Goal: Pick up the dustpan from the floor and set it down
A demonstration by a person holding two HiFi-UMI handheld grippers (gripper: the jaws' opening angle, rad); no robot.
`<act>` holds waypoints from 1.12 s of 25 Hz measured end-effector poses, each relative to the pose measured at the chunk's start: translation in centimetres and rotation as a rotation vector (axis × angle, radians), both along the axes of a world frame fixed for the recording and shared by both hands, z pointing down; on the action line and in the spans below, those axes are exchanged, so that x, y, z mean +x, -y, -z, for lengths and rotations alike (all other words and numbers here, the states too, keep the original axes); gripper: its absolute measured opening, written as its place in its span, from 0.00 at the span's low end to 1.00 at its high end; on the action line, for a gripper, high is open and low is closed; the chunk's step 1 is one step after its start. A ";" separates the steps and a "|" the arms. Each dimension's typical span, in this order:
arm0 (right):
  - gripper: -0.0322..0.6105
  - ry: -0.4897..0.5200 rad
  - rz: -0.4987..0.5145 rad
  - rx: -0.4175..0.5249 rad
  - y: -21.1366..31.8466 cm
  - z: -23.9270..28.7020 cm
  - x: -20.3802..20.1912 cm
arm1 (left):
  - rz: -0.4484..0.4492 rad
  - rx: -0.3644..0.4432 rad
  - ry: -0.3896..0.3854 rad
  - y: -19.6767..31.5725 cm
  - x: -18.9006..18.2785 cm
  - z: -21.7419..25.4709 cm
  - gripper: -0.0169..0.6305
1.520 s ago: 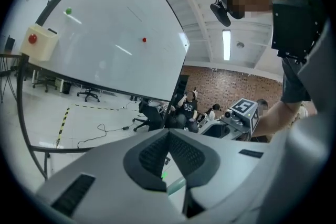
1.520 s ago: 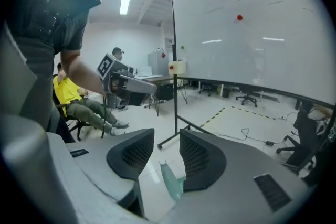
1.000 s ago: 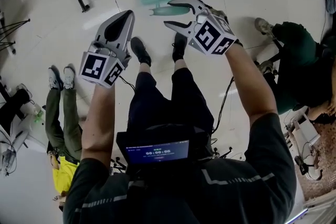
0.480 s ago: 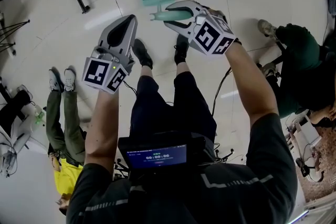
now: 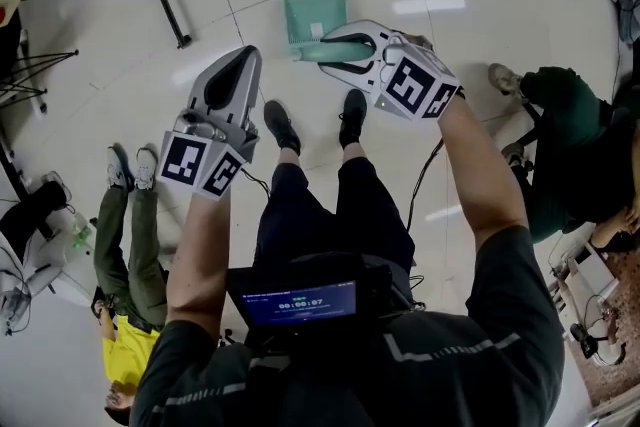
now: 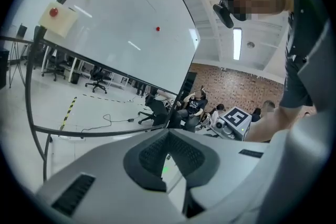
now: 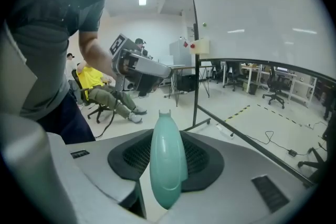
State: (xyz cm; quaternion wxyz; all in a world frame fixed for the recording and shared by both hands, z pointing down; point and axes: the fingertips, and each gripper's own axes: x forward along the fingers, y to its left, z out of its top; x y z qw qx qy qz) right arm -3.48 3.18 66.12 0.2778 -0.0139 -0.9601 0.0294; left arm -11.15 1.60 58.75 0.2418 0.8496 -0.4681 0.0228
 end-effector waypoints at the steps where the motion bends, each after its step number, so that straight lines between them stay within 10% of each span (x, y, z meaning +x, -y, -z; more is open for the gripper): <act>1: 0.31 0.016 -0.008 -0.005 -0.1 2.3 0.0 | 0.000 0.013 -0.004 -0.2 -0.4 1.9 0.08; 16: 0.31 0.195 -0.109 0.035 -10.2 38.8 0.9 | -0.054 0.163 -0.058 -10.4 -1.8 34.5 0.08; 28: 0.31 0.217 -0.111 0.122 -14.6 46.8 2.0 | -0.043 0.270 -0.014 -15.6 -0.9 42.9 0.07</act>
